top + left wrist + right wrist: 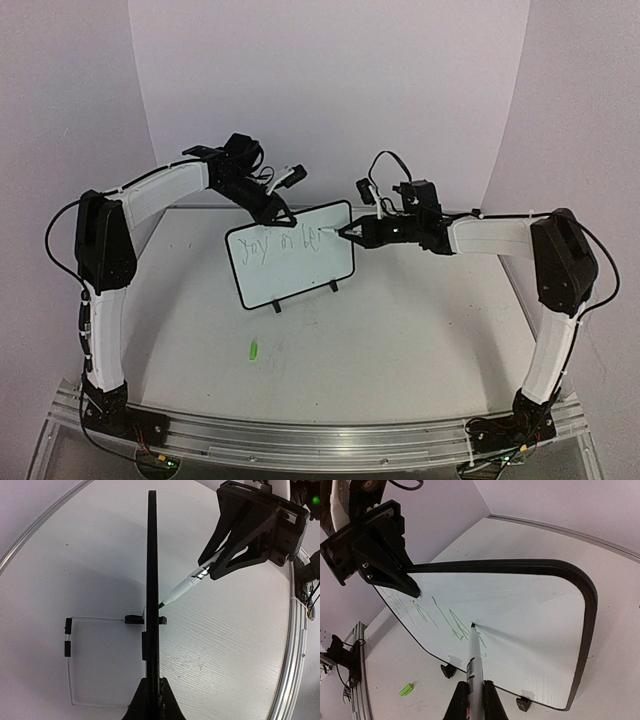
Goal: Write a sentence on the whiteboard
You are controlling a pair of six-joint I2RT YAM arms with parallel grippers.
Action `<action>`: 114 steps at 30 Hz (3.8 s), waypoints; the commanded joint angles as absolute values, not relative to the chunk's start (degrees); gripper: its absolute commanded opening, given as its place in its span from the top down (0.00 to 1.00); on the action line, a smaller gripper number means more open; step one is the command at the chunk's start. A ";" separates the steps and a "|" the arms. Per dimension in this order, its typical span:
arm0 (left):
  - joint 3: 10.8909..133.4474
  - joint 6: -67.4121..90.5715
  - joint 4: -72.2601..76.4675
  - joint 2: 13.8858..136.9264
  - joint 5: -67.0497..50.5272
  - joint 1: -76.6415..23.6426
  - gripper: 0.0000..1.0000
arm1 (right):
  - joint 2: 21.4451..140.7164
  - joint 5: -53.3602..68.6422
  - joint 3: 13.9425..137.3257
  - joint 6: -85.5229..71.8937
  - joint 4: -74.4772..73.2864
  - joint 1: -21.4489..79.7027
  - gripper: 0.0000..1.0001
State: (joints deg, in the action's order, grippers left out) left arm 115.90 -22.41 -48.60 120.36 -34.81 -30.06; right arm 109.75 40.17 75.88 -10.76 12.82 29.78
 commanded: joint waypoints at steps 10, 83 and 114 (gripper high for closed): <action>117.66 -25.66 -48.34 120.41 -32.60 -30.13 1.00 | 105.45 40.40 71.54 -9.43 14.90 30.00 1.00; 117.48 -25.75 -48.34 120.33 -32.64 -30.13 1.00 | 106.47 36.09 73.60 -12.55 17.38 29.88 1.00; 117.64 -25.73 -48.34 120.41 -32.62 -30.18 1.00 | 108.13 34.65 70.86 -13.27 17.07 29.08 1.00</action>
